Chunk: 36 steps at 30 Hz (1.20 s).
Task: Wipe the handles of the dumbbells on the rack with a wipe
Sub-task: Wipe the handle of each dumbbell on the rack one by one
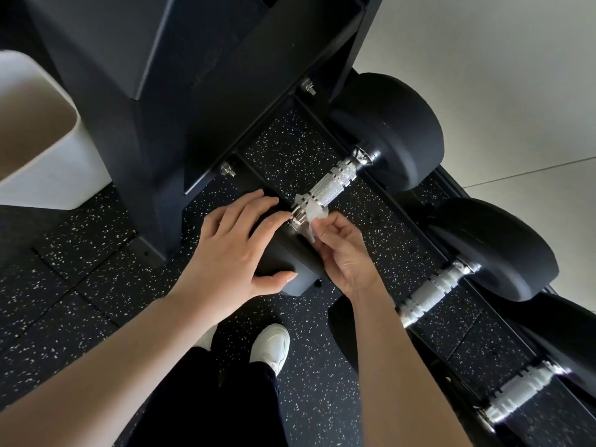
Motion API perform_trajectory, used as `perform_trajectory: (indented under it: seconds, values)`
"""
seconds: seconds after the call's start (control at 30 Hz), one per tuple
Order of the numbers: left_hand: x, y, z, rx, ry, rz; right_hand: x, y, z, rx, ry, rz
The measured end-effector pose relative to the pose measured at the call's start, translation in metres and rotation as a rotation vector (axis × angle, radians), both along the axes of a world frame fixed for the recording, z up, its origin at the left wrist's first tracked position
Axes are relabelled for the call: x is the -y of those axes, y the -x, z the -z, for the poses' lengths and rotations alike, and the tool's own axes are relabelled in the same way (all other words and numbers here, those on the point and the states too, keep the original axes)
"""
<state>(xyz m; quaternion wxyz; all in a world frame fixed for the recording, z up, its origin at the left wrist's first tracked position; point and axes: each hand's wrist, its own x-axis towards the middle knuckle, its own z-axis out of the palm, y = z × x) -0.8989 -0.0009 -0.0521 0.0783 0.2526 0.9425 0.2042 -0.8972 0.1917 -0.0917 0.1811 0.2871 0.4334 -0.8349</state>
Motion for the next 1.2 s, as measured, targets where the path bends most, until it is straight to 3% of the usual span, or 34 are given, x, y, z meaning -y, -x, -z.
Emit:
perform_trajectory:
  seconds: [0.17, 0.37, 0.5, 0.73, 0.83, 1.2]
  values:
    - [0.000, 0.000, -0.001, 0.016, 0.011, 0.006, 0.000, 0.000, -0.008, 0.030, -0.173, -0.103]
    - [0.001, 0.001, -0.002, 0.028, -0.002, -0.002, 0.004, -0.001, -0.029, -0.017, -0.827, -0.214]
    - [0.003, 0.001, 0.000, 0.028, -0.017, -0.001, 0.022, 0.006, -0.048, -0.193, -1.154, -0.298]
    - [0.004, -0.007, 0.002, 0.120, -0.066, -0.163, 0.039, 0.021, -0.048, -0.397, -1.398, -0.454]
    - [0.004, -0.007, 0.002, 0.126, -0.072, -0.179, 0.035, 0.013, -0.047, -0.381, -1.494, -0.439]
    - [0.003, -0.008, 0.007, 0.098, -0.097, -0.200, 0.044, 0.041, -0.050, -0.531, -1.511, -0.571]
